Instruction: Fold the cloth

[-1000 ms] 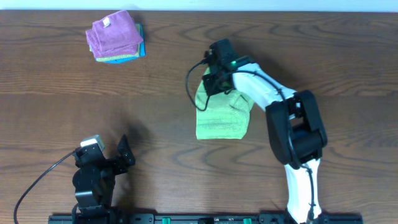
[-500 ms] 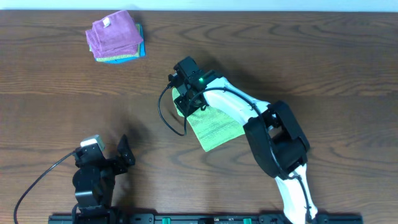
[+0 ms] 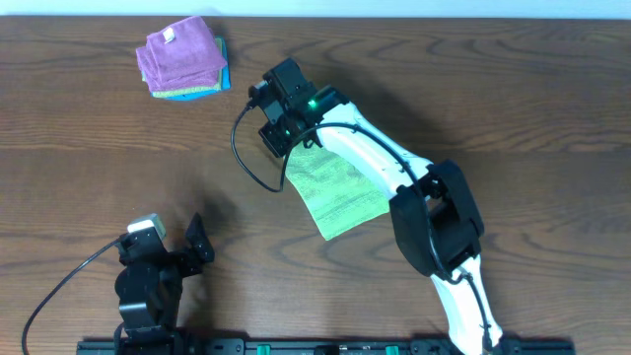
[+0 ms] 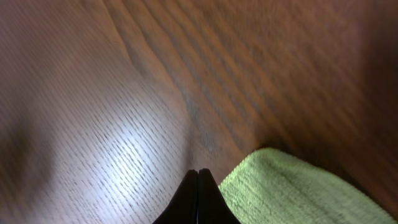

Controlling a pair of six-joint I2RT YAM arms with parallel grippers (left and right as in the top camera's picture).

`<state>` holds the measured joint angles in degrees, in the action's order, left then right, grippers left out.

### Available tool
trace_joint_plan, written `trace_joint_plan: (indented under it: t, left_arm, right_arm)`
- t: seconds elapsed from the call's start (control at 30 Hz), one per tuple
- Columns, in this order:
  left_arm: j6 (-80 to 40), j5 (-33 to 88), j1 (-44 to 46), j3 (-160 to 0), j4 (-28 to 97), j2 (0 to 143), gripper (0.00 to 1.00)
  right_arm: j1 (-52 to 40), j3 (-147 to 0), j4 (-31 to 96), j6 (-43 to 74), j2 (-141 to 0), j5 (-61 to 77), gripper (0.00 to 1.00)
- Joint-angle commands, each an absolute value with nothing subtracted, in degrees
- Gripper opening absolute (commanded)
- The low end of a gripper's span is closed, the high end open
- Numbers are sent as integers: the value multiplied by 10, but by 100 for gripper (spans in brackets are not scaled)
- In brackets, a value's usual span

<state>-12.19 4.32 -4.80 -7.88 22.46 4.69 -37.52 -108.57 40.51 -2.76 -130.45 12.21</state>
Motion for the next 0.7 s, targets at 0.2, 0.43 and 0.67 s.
trace_joint_plan:
  t: [0.2, 0.43, 0.67]
  left_arm:
    - [-122, 45, -47, -67, 227, 42, 95]
    - [-122, 45, -47, -67, 227, 42, 95]
    - [-122, 45, -47, -67, 227, 42, 95]
  right_arm:
    - [-374, -1233, 597, -61, -1304, -19, 1]
    - [-355, -1268, 724, -13, -1254, -62, 1]
    - [-303, -1263, 789, -12, -1168, -80, 1]
